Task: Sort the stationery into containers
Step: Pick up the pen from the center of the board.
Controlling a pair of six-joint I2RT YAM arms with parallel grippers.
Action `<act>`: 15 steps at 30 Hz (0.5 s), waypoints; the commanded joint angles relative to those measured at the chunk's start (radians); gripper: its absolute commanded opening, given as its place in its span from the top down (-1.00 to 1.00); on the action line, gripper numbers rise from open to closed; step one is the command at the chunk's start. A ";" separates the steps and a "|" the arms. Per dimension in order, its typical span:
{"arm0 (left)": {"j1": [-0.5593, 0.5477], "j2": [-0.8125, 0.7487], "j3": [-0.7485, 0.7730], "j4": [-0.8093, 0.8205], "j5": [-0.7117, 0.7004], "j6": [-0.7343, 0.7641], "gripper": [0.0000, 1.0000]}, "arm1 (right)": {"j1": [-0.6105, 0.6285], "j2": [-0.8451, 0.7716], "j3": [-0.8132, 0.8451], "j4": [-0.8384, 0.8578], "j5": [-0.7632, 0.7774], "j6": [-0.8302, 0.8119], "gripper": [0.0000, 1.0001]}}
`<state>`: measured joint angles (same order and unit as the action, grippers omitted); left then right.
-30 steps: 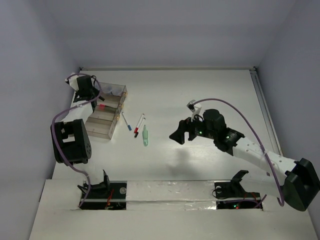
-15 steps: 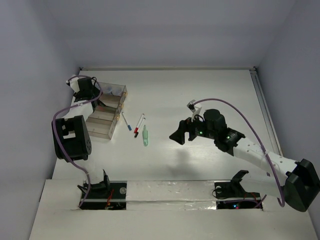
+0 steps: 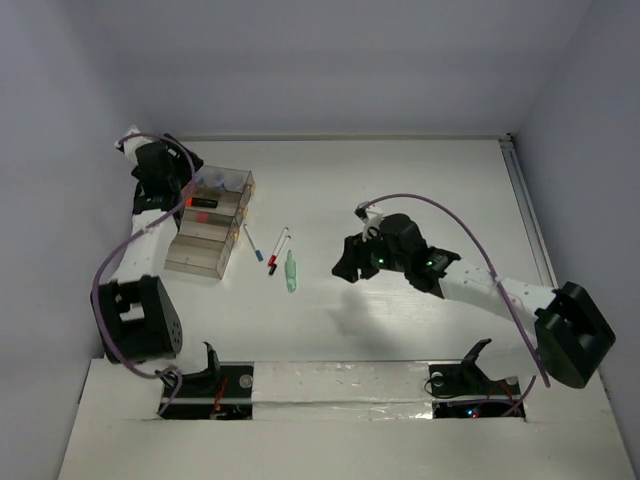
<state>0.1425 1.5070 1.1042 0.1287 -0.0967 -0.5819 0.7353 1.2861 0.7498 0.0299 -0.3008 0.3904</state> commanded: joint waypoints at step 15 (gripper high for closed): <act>-0.172 -0.956 -0.351 -0.073 0.451 0.112 -0.96 | 0.147 0.603 0.556 -0.017 0.377 0.084 -0.21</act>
<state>-0.0254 0.6342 0.7906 0.1154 0.2859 -0.5362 0.8692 1.8248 1.1831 0.0288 -0.0246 0.4553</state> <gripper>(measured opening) 0.961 0.597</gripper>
